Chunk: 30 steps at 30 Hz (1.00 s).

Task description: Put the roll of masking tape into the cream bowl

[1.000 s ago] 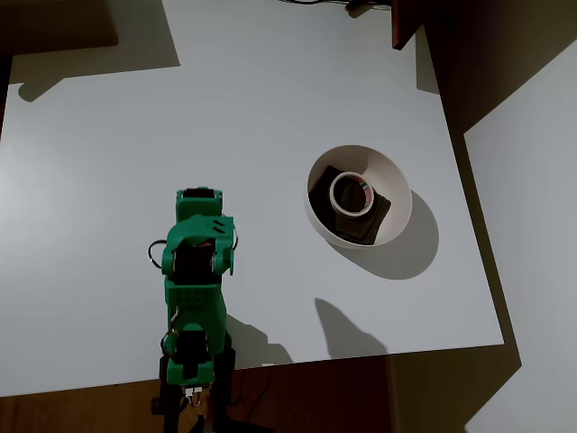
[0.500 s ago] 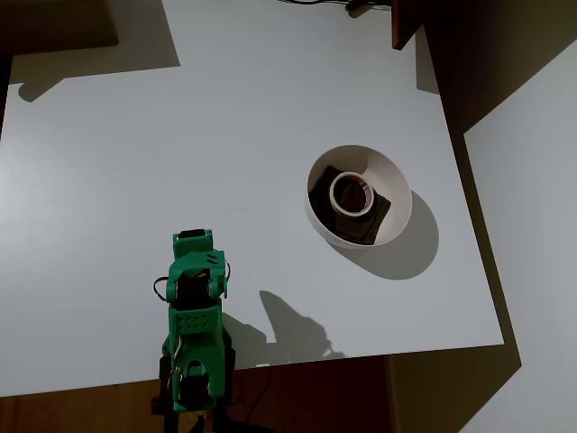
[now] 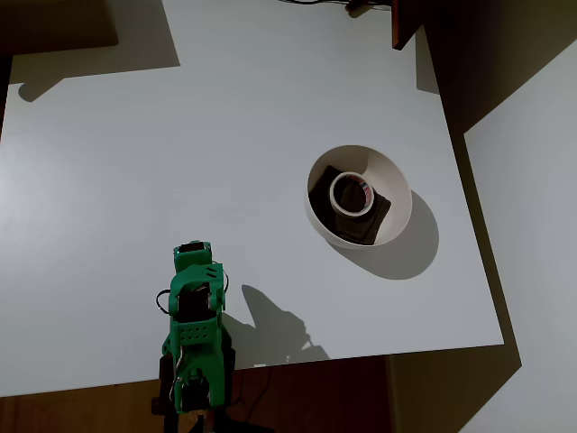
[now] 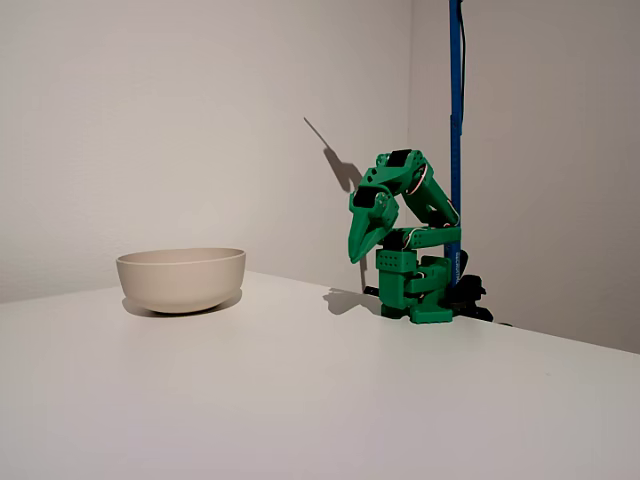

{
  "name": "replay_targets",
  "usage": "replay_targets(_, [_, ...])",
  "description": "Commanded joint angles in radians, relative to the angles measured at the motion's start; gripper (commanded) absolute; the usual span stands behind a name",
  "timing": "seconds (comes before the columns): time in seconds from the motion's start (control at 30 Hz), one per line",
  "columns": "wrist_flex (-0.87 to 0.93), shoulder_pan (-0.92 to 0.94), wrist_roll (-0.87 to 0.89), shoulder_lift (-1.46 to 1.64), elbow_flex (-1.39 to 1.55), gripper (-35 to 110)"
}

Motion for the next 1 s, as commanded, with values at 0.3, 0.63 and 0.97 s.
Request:
replay_targets(0.3, [-0.04, -0.054, 0.017, 0.11, 0.172, -8])
replay_targets(0.63, [-0.06, -0.035, 0.017, 0.11, 0.241, -8])
replay_targets(0.97, [-0.066, -0.04, 0.035, 0.11, 0.278, -8])
